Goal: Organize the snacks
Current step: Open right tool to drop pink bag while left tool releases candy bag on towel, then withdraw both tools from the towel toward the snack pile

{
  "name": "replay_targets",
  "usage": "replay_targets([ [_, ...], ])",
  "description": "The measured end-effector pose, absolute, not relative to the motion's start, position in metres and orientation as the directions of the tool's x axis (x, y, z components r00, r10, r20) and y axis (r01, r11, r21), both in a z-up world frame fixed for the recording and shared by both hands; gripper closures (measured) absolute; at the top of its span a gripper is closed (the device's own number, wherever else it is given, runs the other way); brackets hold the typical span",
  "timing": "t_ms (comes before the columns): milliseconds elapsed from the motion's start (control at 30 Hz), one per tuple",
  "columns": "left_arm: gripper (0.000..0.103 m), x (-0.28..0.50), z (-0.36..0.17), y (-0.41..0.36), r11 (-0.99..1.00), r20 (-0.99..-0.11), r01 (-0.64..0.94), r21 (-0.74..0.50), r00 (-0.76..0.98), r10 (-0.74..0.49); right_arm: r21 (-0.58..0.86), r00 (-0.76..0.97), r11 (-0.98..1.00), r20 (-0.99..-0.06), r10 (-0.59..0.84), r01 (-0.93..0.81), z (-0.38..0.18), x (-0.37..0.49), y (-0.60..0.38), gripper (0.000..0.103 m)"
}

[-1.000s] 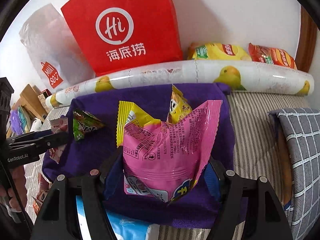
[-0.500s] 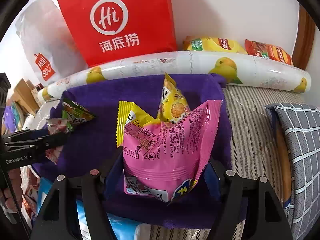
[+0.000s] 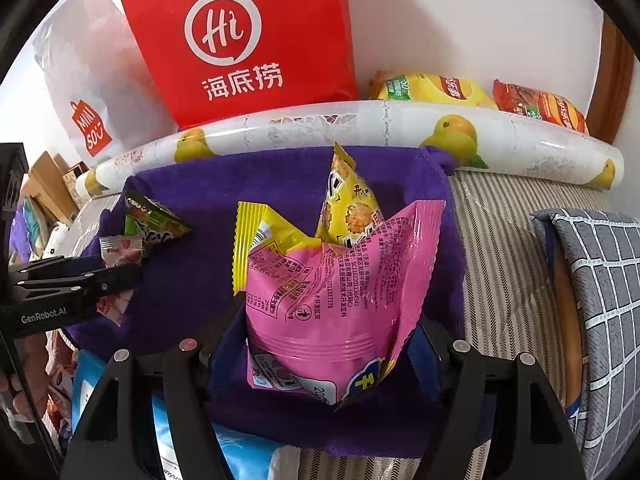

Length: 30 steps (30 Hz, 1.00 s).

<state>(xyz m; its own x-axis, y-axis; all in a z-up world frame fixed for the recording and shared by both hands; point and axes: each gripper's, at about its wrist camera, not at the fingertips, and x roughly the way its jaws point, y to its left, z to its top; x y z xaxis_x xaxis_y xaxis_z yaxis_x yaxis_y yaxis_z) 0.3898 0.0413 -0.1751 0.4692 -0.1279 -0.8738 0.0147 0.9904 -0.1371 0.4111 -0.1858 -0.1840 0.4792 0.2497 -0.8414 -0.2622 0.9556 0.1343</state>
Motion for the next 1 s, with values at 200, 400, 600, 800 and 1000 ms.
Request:
replay_targets([
  [200,0.052,0.390,-0.176,0.043,0.991,-0.876,0.006,-0.135,0.466,-0.122,0.146,0.482,0.947,-0.832,0.274,-0.286,-0.179,0.408,-0.183,0.024],
  [400,0.035,0.387,-0.170,0.046,0.988,-0.867,-0.002,-0.157,0.479,-0.138,0.131,0.517,0.946,-0.811,0.274,-0.296,-0.171,0.403,-0.180,0.016],
  [600,0.035,0.376,-0.152,0.046,0.991,-0.853,0.003,-0.132,0.508,-0.115,0.155,0.559,0.941,-0.771,0.307,-0.302,-0.152,0.396,-0.182,0.016],
  [800,0.035,0.344,-0.128,0.063,0.990,-0.828,-0.002,-0.141,0.549,-0.116,0.191,0.576,0.943,-0.752,0.320,-0.274,-0.122,0.371,-0.180,0.016],
  [1000,0.035,0.302,-0.118,0.088,0.990,-0.820,-0.050,-0.135,0.566,-0.083,0.208,0.577,0.928,-0.735,0.357,-0.309,-0.097,0.318,-0.161,0.017],
])
